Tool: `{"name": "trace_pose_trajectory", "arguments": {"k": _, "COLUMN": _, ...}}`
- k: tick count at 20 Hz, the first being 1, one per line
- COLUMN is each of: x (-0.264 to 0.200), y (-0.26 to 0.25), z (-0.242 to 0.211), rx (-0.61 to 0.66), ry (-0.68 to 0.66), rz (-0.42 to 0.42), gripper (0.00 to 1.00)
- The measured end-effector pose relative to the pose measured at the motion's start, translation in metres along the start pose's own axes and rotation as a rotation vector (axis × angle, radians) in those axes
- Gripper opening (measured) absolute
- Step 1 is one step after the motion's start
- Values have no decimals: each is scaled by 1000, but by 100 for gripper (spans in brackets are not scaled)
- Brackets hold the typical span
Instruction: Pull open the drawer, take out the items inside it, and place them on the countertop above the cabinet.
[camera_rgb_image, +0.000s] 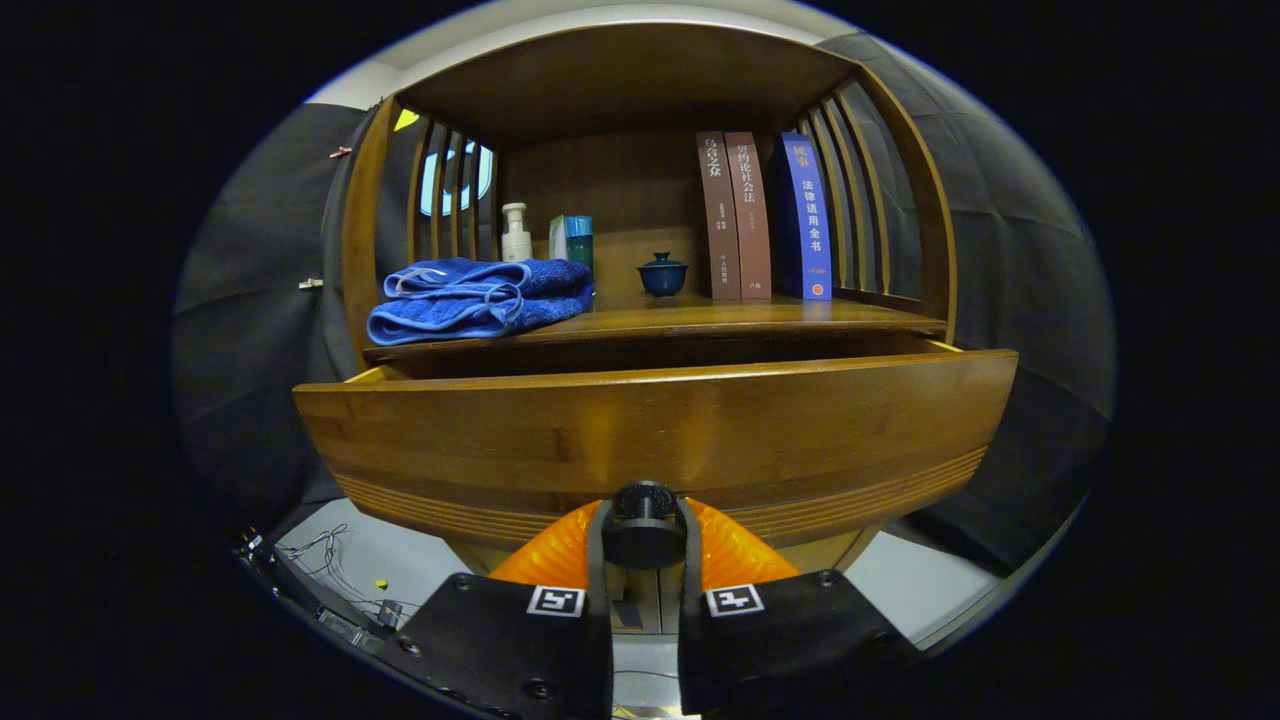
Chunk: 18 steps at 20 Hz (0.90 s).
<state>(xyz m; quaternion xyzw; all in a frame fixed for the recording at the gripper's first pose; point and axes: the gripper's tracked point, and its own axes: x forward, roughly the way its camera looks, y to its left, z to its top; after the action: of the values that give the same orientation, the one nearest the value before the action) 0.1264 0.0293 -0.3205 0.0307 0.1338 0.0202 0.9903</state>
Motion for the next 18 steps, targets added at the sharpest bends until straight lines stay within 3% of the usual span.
{"name": "trace_pose_trajectory", "arguments": {"k": 11, "x": -61, "y": 1, "z": -20, "rx": -1, "ry": 4, "rz": 8, "gripper": 30}}
{"name": "trace_pose_trajectory", "arguments": {"k": 18, "x": -72, "y": -1, "z": -27, "rx": 16, "ry": 9, "rz": 13, "gripper": 30}}
